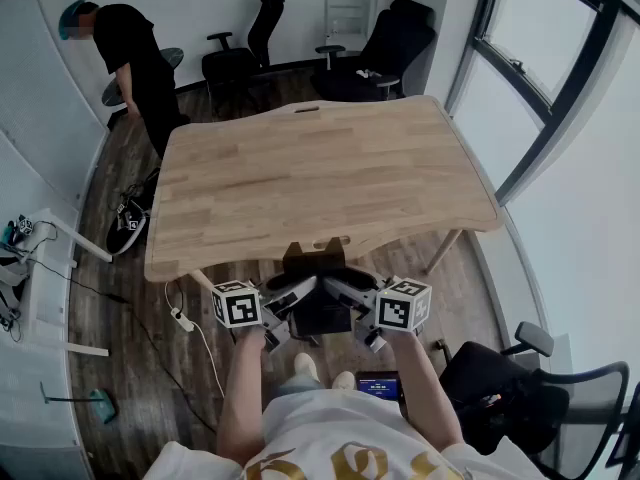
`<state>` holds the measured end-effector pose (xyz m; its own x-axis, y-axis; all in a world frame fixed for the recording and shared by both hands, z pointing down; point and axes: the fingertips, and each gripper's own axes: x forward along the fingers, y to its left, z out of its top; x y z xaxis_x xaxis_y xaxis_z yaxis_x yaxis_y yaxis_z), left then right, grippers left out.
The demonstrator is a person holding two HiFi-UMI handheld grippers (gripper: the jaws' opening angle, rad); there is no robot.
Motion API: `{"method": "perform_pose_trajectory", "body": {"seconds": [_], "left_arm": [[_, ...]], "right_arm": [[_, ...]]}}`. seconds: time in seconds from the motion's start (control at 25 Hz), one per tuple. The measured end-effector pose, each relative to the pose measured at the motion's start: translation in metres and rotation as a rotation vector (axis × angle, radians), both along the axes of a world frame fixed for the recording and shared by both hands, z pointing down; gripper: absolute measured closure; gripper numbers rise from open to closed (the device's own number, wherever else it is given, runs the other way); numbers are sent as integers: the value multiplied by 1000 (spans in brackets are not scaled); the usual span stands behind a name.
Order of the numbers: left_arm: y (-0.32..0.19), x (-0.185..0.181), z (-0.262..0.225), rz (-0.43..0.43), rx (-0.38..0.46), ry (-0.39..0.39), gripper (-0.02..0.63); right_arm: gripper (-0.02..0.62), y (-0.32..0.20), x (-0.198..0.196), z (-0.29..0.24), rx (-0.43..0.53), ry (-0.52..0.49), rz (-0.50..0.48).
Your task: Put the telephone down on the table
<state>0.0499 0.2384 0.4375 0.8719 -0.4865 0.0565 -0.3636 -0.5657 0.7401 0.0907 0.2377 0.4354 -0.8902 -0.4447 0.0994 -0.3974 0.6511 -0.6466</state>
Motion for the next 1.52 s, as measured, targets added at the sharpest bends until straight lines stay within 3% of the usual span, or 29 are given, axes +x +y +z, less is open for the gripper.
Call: {"method": "perform_pose_trajectory", "body": {"seconds": [1.04, 1.32, 1.52], "left_arm": [[26, -6, 9, -37, -32, -30, 396], [-24, -19, 23, -37, -49, -26, 396], [-95, -37, 32, -24, -52, -18, 396]], "right_arm": [[397, 24, -7, 11, -57, -29, -18], [397, -27, -19, 25, -84, -27, -4], [397, -97, -37, 33, -92, -17, 9]]}}
